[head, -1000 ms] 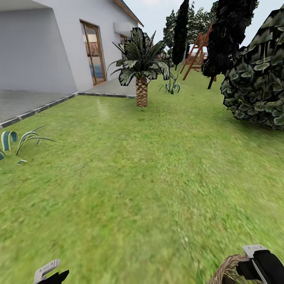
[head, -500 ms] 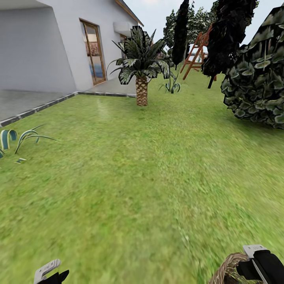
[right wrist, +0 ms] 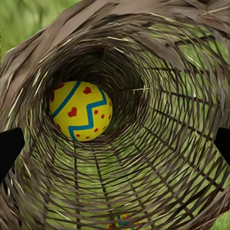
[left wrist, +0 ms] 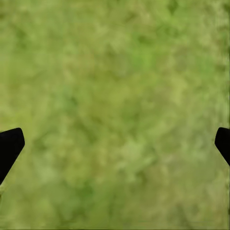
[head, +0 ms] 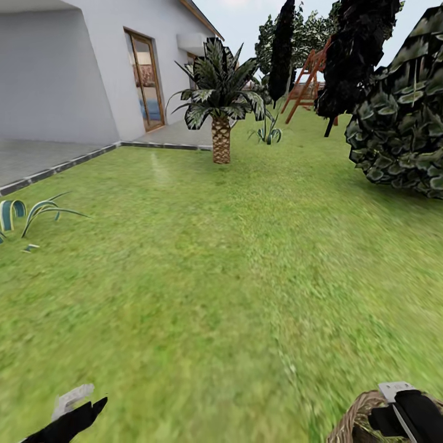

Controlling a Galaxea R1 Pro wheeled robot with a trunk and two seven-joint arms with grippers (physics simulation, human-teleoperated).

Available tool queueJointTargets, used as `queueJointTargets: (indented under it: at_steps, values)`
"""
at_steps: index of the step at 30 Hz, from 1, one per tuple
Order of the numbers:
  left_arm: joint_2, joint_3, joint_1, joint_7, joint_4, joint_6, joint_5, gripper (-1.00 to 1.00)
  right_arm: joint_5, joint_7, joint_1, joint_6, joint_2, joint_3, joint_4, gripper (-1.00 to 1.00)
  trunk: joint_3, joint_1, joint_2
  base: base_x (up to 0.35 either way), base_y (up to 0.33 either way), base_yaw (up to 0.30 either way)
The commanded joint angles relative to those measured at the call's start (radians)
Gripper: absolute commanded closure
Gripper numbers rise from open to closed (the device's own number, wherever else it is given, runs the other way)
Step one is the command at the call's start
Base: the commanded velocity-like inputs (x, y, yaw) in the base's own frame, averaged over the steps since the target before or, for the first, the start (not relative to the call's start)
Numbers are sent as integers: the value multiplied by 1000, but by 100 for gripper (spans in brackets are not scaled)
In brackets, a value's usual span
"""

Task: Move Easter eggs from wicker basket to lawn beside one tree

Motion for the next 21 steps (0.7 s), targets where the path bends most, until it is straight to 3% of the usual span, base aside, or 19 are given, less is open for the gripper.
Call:
queueJointTargets:
  at_steps: [1,3,8,11,21]
  values:
    - [0,3,0,-2,-25,9,5,-100,11,10,0,4,0,-1,-1,-100,-4,4,-8,0,0,0]
    - [3,6,0,4,-110,10,4,-100,10,10,0,4,1,-1,-2,-100,-10,12,-22,0,0,0]
    - [-1,12,-1,9,-228,8,3,-100,10,11,0,4,-5,-7,-2,-100,-26,31,-57,0,0,0]
    - [-4,12,-2,44,-333,8,5,-100,10,13,0,4,-6,-19,-2,-100,-35,42,-78,0,0,0]
    - [-9,8,-2,68,-334,-1,8,-100,11,14,0,3,-6,-22,-2,-100,-67,81,-148,0,0,0]
